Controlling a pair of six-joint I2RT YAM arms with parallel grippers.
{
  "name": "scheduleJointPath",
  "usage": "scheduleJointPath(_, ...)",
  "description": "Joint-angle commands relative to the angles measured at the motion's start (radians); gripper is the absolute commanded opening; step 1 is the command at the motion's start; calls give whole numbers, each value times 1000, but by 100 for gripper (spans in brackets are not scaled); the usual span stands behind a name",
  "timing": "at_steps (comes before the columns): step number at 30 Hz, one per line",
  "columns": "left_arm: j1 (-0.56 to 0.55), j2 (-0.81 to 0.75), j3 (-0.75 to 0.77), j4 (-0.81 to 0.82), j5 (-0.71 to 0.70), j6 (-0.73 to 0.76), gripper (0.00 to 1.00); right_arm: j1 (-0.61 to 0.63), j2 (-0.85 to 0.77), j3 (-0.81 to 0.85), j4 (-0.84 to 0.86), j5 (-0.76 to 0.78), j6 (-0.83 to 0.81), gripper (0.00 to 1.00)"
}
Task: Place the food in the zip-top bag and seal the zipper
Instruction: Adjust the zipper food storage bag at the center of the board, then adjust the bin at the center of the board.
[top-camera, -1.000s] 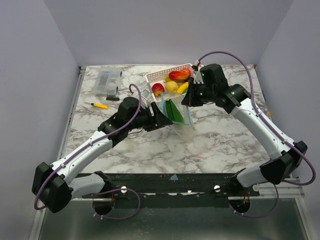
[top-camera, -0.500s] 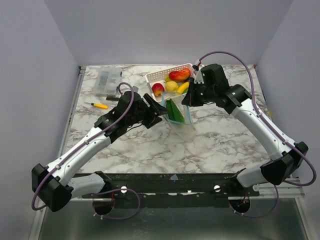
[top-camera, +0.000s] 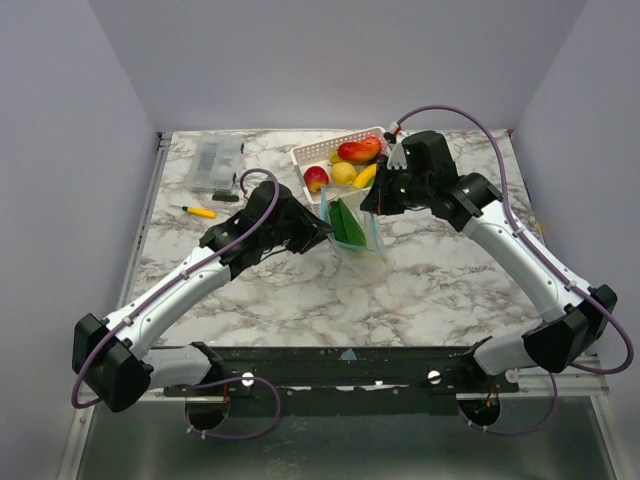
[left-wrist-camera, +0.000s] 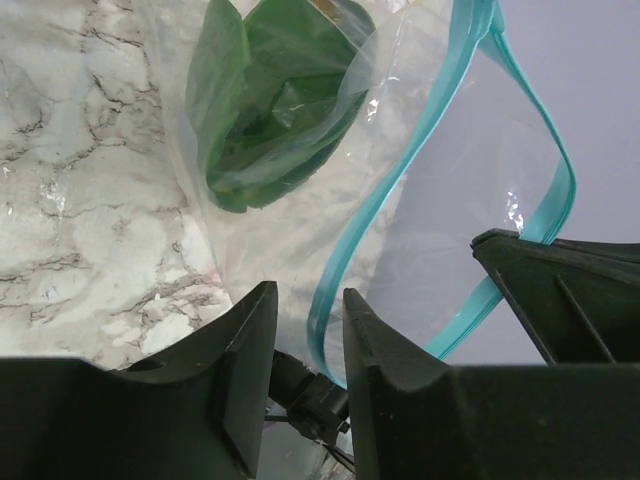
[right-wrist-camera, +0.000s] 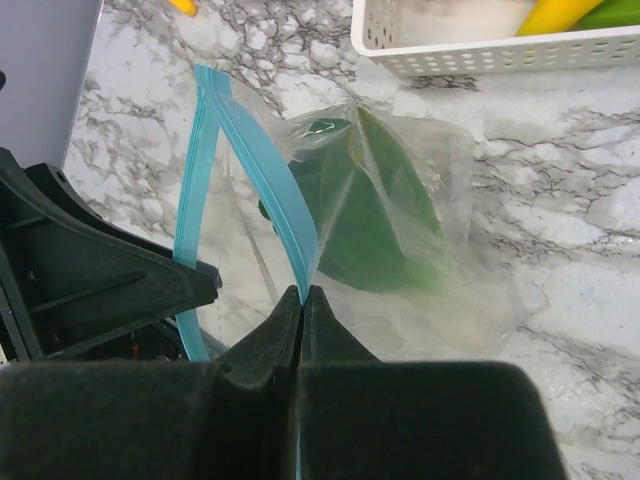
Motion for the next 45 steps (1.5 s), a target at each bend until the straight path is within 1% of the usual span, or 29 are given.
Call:
scheduleJointPath(1,-9,16,27,-13,-23,-35,34,8,-34,-24,75,-55,-3,1)
scheduleJointPath(3,-15,23,18,17,-4,-38,36,8,-31,-22,82,-69,-2,1)
scheduleJointPath(4,-18,26,17,28,0,-34,34,8,-28,-21,85,-73,0,1)
scheduleJointPath(5,-19,28,16,38,3,-21,29,8,-25,-22,89,-82,3,1)
scheduleJointPath(7,-19,16,30,33,-15,23,7,8,-21,-23,98,-99,11,1)
scheduleJointPath(8,-19,1,36,26,-28,53,0,8,-21,-23,104,-112,20,1)
scheduleJointPath(11,-4,-88,40,2,-62,146,0,10,-18,-19,128,-167,47,1)
scheduleJointPath(13,28,-161,26,-14,-62,193,0,14,-16,-23,158,-199,61,1)
scheduleJointPath(14,49,-190,32,-51,-62,207,0,16,-6,-17,161,-210,66,1)
scheduleJointPath(18,109,-258,93,-278,-158,306,0,31,52,-35,222,-242,103,1)
scheduleJointPath(19,128,-275,87,-292,-157,331,0,36,69,-39,246,-270,121,1)
scheduleJointPath(21,161,-310,68,-301,-143,366,0,60,109,-28,284,-302,138,10)
scheduleJointPath(23,187,-331,53,-292,-137,404,0,84,151,10,293,-285,146,24)
scheduleJointPath(25,212,-322,61,-304,-134,451,0,92,192,59,299,-305,153,36)
scheduleJointPath(28,243,-292,77,-335,-131,507,0,92,231,121,311,-339,152,49)
scheduleJointPath(31,275,-277,57,-324,-116,537,0,92,265,204,287,-294,125,60)
scheduleJointPath(34,320,-275,42,-291,-89,545,0,74,286,291,251,-180,75,66)
scheduleJointPath(36,336,-279,32,-255,-93,551,0,42,298,322,257,-116,77,67)
scheduleJointPath(41,351,-265,47,-240,-135,573,0,-50,345,324,348,-70,138,68)
scheduleJointPath(45,351,-244,52,-224,-114,590,0,-72,450,370,364,18,108,71)
